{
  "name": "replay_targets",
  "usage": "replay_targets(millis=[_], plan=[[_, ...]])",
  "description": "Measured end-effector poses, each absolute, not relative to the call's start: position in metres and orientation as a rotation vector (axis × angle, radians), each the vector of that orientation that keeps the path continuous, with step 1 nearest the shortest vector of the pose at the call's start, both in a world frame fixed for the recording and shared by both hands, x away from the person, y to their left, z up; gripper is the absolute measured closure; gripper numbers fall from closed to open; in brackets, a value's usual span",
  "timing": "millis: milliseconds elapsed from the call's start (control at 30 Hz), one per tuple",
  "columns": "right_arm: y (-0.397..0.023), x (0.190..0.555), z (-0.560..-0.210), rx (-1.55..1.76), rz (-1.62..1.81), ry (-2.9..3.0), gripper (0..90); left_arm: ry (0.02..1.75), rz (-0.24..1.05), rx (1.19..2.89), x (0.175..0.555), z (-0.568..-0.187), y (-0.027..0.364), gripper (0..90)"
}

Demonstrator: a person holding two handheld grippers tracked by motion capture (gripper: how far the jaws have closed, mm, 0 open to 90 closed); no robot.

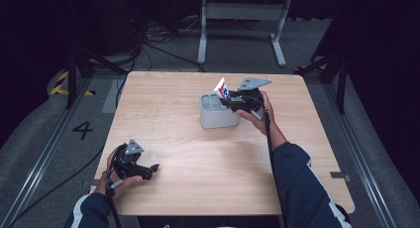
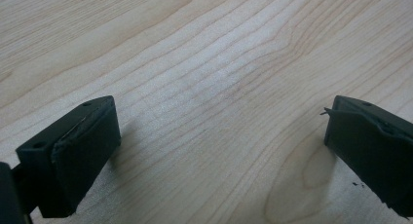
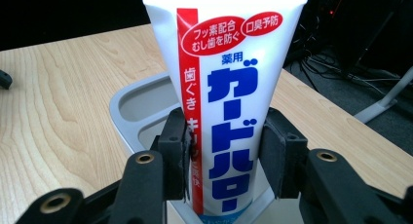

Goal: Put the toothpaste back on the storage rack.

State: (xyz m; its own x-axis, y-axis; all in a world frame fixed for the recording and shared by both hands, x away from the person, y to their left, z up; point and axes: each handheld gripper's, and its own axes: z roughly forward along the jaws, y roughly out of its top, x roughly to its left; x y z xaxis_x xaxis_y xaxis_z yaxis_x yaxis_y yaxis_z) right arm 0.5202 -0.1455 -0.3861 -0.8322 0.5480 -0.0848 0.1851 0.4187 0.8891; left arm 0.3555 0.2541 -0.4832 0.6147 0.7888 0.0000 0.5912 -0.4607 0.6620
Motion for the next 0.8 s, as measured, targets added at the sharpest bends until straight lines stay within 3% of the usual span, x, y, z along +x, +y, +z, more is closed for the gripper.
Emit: replay_targets(millis=[800], plan=[[-0.1474,0.5151,-0.3863,0.64,1.366,2.347,53.2,1.079,0.405,2.211,0.3556,-0.4832,0.2541,0.1]])
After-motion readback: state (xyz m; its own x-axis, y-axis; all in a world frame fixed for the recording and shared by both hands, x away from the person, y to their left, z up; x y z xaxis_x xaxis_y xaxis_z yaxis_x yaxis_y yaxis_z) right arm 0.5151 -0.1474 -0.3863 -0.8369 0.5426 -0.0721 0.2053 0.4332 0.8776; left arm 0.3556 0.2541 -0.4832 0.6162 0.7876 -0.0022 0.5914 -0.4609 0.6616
